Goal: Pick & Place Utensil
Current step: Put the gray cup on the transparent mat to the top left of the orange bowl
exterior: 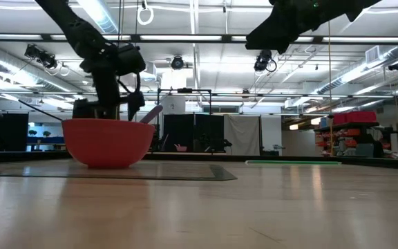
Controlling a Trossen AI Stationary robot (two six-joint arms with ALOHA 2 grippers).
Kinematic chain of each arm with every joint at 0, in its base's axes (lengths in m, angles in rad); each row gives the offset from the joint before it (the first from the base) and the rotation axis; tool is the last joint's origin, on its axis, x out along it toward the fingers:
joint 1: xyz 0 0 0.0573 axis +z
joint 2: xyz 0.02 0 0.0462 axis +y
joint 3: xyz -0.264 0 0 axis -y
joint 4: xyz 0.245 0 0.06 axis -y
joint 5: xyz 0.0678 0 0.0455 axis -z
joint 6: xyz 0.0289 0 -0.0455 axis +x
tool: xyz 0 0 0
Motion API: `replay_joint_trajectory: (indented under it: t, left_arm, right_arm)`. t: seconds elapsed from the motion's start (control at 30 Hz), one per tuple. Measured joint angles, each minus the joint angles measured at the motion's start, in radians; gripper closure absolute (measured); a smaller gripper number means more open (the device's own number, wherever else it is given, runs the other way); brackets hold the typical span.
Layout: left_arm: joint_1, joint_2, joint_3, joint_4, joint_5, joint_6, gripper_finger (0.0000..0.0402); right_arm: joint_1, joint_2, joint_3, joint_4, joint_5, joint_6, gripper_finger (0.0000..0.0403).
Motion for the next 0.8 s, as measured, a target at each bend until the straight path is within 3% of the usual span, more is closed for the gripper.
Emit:
replay_joint_trajectory:
  t: [0.1, 0.37, 0.5, 0.8]
  left_arm:
    - [0.008, 0.032, 0.066, -0.023, -0.049, -0.001, 0.0003]
    - [0.024, 0.141, 0.182, -0.024, -0.023, 0.043, 0.0003]
    - [0.022, 0.143, 0.193, -0.002, 0.075, -0.015, 0.0003]
    - [0.031, 0.143, 0.194, -0.093, 0.121, -0.132, 0.0003]
  right_arm:
    - [0.0, 0.0, 0.0, 0.0, 0.0, 0.0, 0.0227]
    - [0.0, 0.0, 0.0, 0.002, 0.0, 0.0, 0.0227]
    - [0.0, 0.0, 0.0, 0.002, 0.0, 0.0, 0.0227]
    - [0.0, 0.0, 0.0, 0.002, 0.0, 0.0, 0.0227]
